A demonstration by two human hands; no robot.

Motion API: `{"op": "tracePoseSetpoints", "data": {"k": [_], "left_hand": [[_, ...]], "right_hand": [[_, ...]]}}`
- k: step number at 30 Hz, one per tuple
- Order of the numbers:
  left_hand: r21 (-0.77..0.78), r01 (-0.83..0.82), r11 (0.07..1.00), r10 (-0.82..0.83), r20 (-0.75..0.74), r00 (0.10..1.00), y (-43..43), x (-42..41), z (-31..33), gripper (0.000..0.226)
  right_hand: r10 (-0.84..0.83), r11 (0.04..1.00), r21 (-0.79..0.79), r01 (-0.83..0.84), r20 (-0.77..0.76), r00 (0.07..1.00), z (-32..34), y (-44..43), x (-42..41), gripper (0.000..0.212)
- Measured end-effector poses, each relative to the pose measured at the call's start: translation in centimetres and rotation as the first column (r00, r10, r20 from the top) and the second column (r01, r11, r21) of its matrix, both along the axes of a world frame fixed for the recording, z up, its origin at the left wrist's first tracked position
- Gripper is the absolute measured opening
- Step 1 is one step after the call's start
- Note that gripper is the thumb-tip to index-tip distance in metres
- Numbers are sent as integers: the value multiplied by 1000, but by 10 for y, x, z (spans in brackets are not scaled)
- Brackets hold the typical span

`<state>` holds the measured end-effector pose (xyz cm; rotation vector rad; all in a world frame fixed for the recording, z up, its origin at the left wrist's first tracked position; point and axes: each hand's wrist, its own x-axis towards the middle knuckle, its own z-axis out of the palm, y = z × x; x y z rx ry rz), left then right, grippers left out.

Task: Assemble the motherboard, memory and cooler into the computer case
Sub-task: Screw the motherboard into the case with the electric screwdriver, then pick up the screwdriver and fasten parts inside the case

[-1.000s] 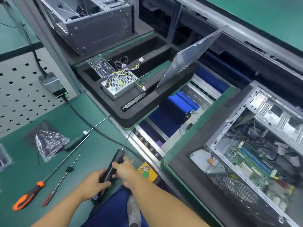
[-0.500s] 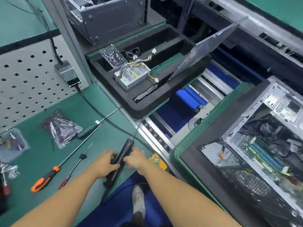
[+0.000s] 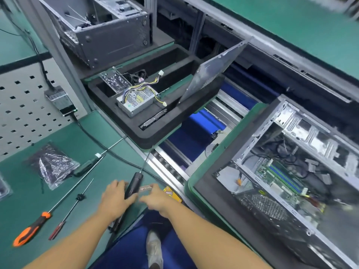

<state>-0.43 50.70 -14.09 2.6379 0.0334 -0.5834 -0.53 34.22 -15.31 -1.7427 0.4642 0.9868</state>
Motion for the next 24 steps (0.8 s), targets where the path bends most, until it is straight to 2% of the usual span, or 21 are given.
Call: {"op": "tracePoseSetpoints", "data": {"k": [2, 6, 9, 12, 15, 19, 22, 24], "left_hand": [[-107, -33, 994, 47, 135, 990, -12, 8, 19, 13], [-158, 11, 987, 17, 174, 985, -49, 33, 55, 51], [-247, 30, 969, 26, 220, 975, -86, 47, 79, 52], [-219, 74, 973, -23, 225, 974, -111, 50, 95, 41], [-142, 111, 984, -91, 146, 985, -104, 47, 91, 36], [-175, -41, 984, 50, 49, 998, -76, 26, 78, 24], [-187, -210, 960, 226, 70, 972, -51, -1, 72, 15], [-187, -328, 926, 349, 91, 933, -28, -21, 66, 10]], "right_hand": [[-35, 999, 2, 35, 15, 999, 11, -14, 0, 69], [-149, 986, 85, 143, 76, 986, 53, -47, 3, 43], [-168, 983, 100, 154, 147, 975, 92, -75, 0, 26], [-78, 997, 42, 71, 196, 977, 112, -98, -7, 25], [101, 995, -7, -102, 214, 972, 111, -106, -11, 20], [198, 979, -9, -203, 267, 943, 101, -91, -9, 25], [289, 955, -34, -296, 348, 892, 95, -68, -6, 17], [345, 934, -53, -353, 390, 854, 92, -51, -6, 20]]}}
